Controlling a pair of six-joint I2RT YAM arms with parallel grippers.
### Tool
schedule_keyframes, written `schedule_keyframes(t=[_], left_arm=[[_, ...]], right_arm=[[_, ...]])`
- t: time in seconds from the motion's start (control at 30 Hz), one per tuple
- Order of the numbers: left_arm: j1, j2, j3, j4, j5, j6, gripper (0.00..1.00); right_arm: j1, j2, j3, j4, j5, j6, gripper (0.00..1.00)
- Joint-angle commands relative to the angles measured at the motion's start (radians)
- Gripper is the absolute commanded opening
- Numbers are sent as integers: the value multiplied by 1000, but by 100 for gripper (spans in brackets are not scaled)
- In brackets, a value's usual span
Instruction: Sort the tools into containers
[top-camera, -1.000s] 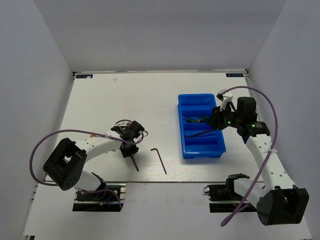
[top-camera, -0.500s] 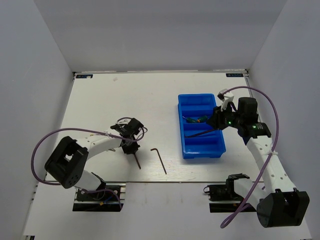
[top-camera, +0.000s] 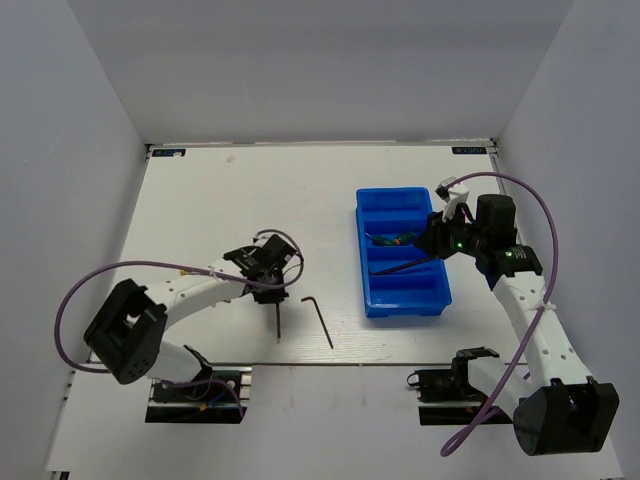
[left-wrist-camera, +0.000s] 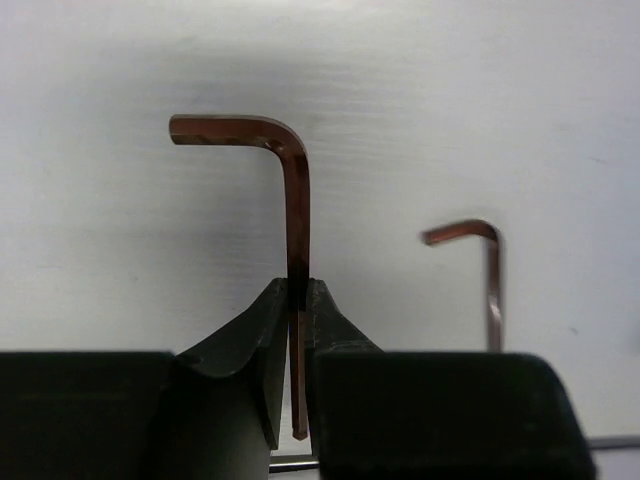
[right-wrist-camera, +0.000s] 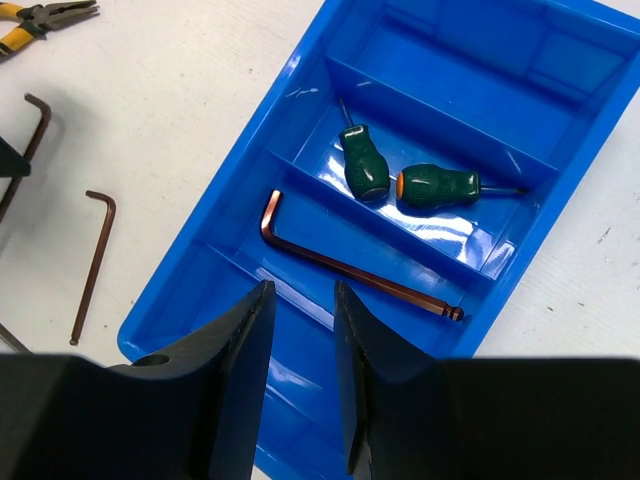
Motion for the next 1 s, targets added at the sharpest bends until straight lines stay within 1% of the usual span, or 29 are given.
schedule_keyframes(t=[0.0,0.07,0.17,0.2,0.23,0.27,0.3,0.33,0.37,0.4,0.43,0.47,0.53,0.57,0.6,0.63,0.67,0.7,0.77,0.8,0.9,0.97], left_arm=[[-11,-105,81,91,14,168,0],[-20,-116,92,139,51,250,0],[-29,-102,139,228,146,341,0],[-29,-102,167,257,238,416,0],[-29,-87,179,335,293,465,0],[-38,-70,191,376,409,510,0],[-39,-58,226,413,473,603,0],[-39,-41,251,465,522,648,0],[-39,-23,279,487,639,700,0],[-39,21,335,507,687,753,0],[-39,42,363,524,702,804,0],[-48,65,389,559,728,821,0],[-48,154,484,559,728,847,0],[-48,190,521,559,746,861,0],[-48,223,585,559,757,861,0],[-48,255,609,570,772,861,0],[-48,307,632,625,821,861,0],[-48,330,632,657,835,840,0],[-48,373,646,719,888,802,0],[-57,410,646,780,889,789,0],[-66,460,666,838,909,771,0],[-66,503,687,839,909,771,0]], right_arm=[[-1,-20,13,36,10,7,36],[-3,-17,13,36,11,7,36],[-1,-17,15,41,11,9,36],[-3,-17,12,39,13,7,36],[-4,-17,12,42,17,9,36],[-3,-16,10,44,19,7,36],[-1,-19,10,44,22,6,36],[-1,-23,10,42,28,4,36],[-6,-25,10,42,34,1,36],[-3,-32,10,44,43,0,36],[-4,-30,10,42,48,-5,35],[-4,-46,15,42,55,-8,34],[-4,-39,19,32,101,-14,5],[-7,-46,22,33,117,-14,0],[-10,-49,30,27,176,-16,0],[-15,-49,30,30,190,-16,0],[-15,-56,36,30,219,-17,0],[-20,-56,35,30,238,-16,0],[-20,-57,33,35,244,-22,0],[-21,-63,35,33,243,-19,0],[-24,-62,36,32,247,-20,0],[-26,-63,35,33,249,-22,0]])
